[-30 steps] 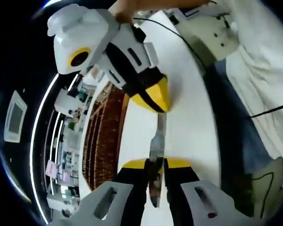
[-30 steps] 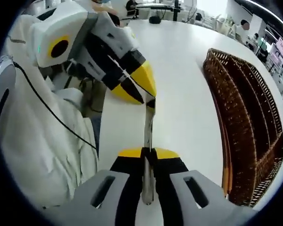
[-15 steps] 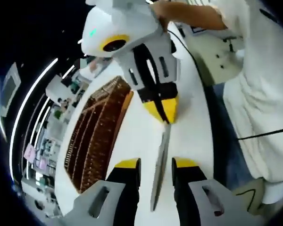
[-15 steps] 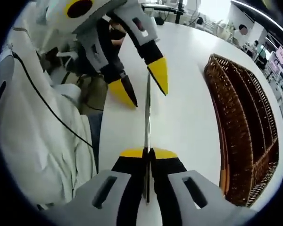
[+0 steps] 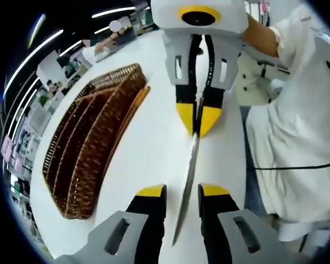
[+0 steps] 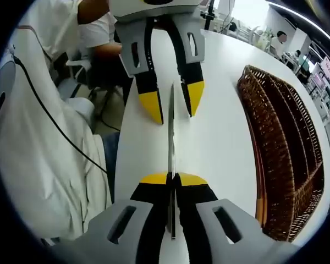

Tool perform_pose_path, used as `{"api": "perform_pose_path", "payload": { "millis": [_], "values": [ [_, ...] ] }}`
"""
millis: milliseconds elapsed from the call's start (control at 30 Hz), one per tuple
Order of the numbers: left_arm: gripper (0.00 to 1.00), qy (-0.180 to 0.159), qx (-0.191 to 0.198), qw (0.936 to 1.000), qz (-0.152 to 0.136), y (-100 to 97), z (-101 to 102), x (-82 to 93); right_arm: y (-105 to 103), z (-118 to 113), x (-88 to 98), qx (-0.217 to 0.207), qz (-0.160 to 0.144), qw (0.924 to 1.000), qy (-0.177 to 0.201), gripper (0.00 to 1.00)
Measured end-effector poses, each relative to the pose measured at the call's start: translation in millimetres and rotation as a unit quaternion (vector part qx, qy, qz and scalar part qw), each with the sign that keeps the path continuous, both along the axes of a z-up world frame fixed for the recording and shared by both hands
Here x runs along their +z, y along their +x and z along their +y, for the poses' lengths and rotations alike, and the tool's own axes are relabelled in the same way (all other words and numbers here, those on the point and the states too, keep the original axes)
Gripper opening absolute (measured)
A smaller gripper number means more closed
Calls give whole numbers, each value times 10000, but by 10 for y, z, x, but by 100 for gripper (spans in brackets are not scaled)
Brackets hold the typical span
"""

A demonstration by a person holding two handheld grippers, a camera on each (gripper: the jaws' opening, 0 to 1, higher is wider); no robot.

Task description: Arrange the knives, forks, and spoons in their matching storage slots by inserting each utensil handle-first until every utensil is classified and aligned in the correct compartment

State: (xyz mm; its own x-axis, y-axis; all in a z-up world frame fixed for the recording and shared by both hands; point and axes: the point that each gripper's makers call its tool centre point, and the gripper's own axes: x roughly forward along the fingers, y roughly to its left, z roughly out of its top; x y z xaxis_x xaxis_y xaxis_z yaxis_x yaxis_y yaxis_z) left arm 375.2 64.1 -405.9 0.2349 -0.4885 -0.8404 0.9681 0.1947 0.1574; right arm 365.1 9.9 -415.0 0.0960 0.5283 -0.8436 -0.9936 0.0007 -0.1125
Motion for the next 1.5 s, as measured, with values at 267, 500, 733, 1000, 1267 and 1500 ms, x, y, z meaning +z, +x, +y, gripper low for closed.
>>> {"api": "perform_pose_path", "payload": {
  "millis": [267, 500, 733, 1000, 1267, 1500],
  "values": [
    [14, 149, -10, 9992, 363, 13, -25, -19, 9, 8, 19, 28, 2, 10000, 26, 4],
    [10, 199, -35, 9982, 556, 19, -44, -27, 0, 10, 29, 34, 30, 10000, 87, 4],
    [3, 190, -24, 9973, 706, -4, -50, -39, -11, 11, 31, 48, 85, 9998, 153, 4],
    [2, 100, -50, 9973, 723, -16, -55, -34, 16, -16, 34, 188, 68, 9990, 404, 7],
    [2, -22, -24, 9971, 754, -20, -46, -24, 44, -78, 17, -149, 594, 9948, 813, 14],
    [2, -190, 25, 9967, 791, -20, -45, -24, 90, -76, 36, 22, 433, 9932, 1081, 6]
  ]
}}
